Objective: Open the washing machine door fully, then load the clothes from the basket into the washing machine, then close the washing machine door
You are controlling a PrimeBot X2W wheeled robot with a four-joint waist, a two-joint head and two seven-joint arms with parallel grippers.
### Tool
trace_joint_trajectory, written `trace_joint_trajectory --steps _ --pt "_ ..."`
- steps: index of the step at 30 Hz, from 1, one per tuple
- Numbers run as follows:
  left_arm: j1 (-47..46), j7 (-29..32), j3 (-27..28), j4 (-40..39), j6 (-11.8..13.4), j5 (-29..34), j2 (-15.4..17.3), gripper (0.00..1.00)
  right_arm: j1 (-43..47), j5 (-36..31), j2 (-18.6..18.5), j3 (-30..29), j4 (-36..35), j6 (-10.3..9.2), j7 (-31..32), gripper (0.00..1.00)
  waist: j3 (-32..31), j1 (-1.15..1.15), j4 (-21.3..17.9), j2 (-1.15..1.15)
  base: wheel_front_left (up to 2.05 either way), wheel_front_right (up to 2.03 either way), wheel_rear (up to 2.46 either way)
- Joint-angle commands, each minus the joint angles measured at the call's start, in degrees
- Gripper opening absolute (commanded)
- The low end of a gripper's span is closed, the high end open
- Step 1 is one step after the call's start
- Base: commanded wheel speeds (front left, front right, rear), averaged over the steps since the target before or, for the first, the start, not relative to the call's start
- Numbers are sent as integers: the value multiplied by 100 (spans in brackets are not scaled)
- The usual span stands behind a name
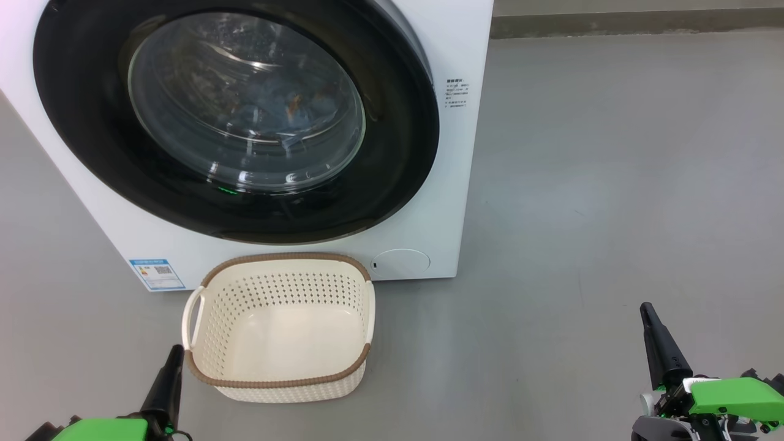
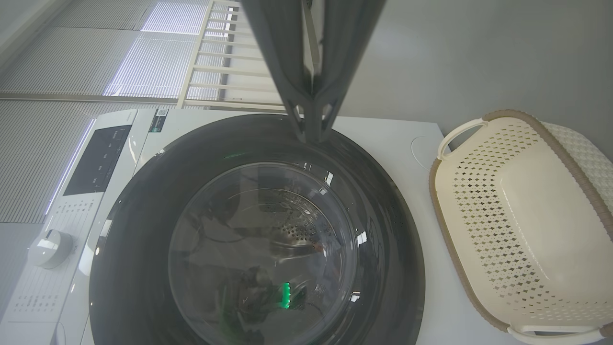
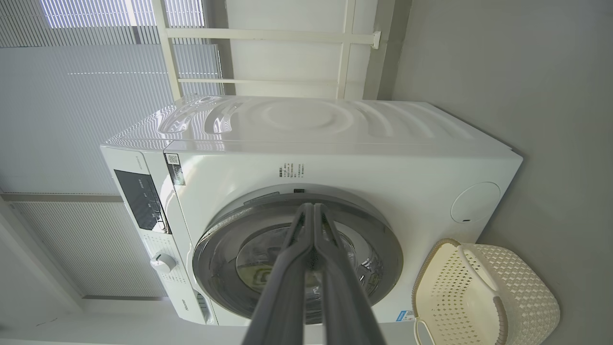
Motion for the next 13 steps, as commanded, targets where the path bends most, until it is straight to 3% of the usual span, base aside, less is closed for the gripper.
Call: trace_joint_trajectory --steps 1,13 --pt "-236 35 195 -148 -17 -48 75 0 -63 20 -15 125 -176 9 45 0 0 0 0 0 0 0 0" --pt "-236 34 195 -148 -17 -49 75 0 -63 19 -14 124 -176 9 46 0 0 0 0 0 0 0 0"
